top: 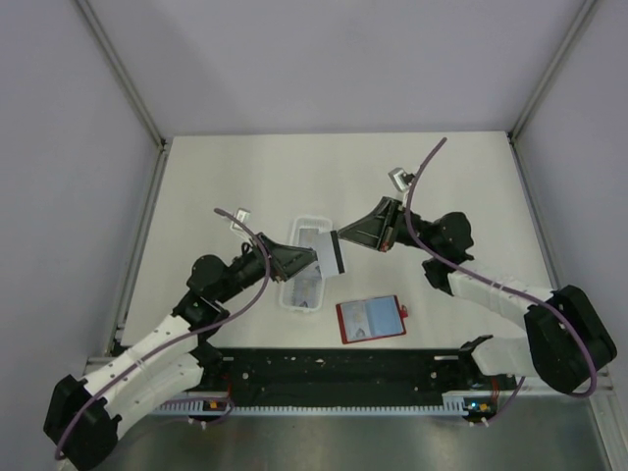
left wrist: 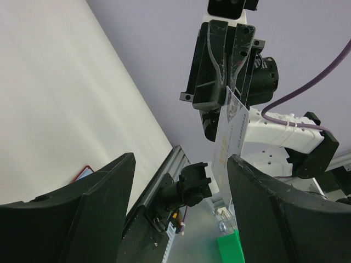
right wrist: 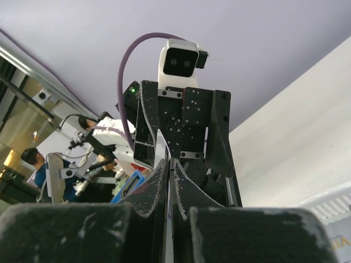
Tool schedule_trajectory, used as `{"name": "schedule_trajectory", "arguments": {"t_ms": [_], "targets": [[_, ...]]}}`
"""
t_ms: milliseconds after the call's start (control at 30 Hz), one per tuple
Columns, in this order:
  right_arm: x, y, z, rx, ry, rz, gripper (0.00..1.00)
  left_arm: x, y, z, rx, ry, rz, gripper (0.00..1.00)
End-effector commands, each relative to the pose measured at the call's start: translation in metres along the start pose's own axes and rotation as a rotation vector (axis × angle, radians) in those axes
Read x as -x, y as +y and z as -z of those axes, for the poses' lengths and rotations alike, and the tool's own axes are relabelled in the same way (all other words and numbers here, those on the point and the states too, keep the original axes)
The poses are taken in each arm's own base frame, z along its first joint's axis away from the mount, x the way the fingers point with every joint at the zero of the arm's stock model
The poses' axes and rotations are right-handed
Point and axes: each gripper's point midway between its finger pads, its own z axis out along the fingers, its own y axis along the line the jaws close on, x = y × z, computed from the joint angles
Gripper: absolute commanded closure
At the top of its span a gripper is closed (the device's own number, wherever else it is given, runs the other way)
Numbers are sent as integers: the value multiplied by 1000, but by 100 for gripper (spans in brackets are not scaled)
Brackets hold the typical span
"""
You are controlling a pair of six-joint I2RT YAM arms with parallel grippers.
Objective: Put the credit cards into the card holder
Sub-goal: Insert the credit card into the card slot.
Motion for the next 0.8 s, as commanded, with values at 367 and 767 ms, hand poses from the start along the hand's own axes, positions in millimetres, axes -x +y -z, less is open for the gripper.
{"name": "schedule_trajectory", "arguments": {"t_ms": [367,767], "targets": [[12,-12,7,-147,-94,83,100,28,-17,11,13,-143,-78,27],[5,5,-5,2,-70,11,100,12,-20,-9,-31,-69,-81,28]]}}
